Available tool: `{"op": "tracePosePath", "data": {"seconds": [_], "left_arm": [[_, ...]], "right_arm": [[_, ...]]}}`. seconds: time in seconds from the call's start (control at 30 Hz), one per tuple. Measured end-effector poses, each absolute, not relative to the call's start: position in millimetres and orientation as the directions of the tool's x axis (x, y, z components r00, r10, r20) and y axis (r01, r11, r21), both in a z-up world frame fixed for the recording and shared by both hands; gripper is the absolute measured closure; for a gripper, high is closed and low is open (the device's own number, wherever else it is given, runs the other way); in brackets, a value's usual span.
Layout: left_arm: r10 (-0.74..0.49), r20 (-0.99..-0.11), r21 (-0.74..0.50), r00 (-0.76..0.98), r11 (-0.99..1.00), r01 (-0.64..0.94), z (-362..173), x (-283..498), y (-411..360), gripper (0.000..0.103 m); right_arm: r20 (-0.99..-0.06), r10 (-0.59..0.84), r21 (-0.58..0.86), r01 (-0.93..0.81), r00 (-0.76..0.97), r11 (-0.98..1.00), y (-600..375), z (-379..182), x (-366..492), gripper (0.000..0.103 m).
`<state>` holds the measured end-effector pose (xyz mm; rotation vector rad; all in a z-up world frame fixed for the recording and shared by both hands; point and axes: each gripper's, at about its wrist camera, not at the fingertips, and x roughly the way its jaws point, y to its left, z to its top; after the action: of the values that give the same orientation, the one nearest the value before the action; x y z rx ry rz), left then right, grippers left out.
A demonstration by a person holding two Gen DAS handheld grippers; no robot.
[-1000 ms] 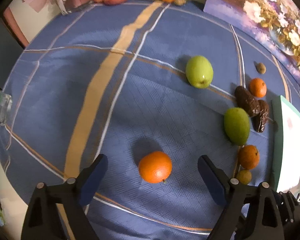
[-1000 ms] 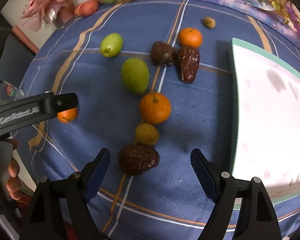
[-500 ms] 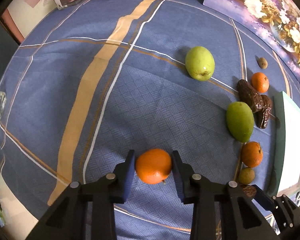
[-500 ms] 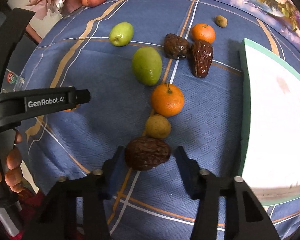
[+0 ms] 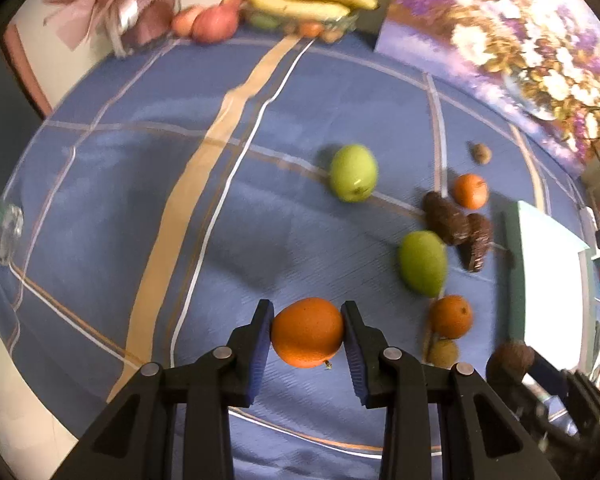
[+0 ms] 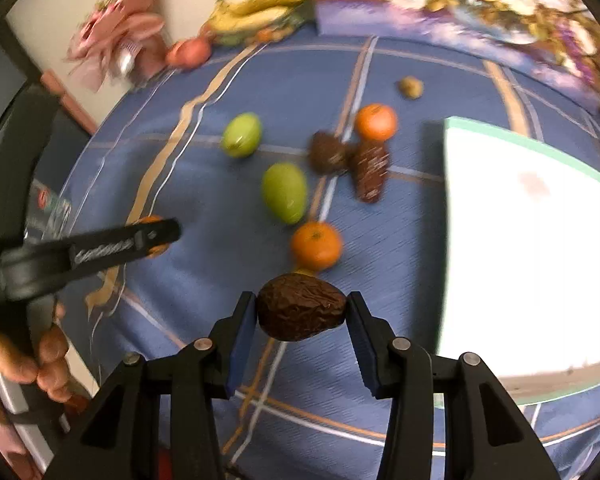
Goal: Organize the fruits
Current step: 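Carry the date and orange over the white tray with both tools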
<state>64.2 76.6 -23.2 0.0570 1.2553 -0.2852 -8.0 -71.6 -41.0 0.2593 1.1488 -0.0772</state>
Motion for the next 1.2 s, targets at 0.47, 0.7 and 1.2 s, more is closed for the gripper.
{"op": "tracePosePath", "data": {"seconds": [0.47,0.7,1.2], "left_arm": [[-0.302,-0.921,-0.175,0.247,0.885,0.432,2.1,54.5,-15.4,0.066],[-0.313,-0.926,-0.165,0.21,0.837,0.522,-0.1,48.2,-73.4,0.066],[-0.305,-0.935,-0.119,0.179,0.747,0.655,-14.5,42.6,-172.1,0.066]], "right_arm": [[-0.917,-0.086,0.153,0.542,0.391,0.827,-188.5,-40.2,-29.4,0.056],[-0.924,-0.143,0.131,0.644,0.356,0.754,-237.2,-40.4,-41.3,0.056],[-0.899,-0.247,0.111,0.732,0.363,0.673,-309.8,-19.4,-47.1,0.056]]}}
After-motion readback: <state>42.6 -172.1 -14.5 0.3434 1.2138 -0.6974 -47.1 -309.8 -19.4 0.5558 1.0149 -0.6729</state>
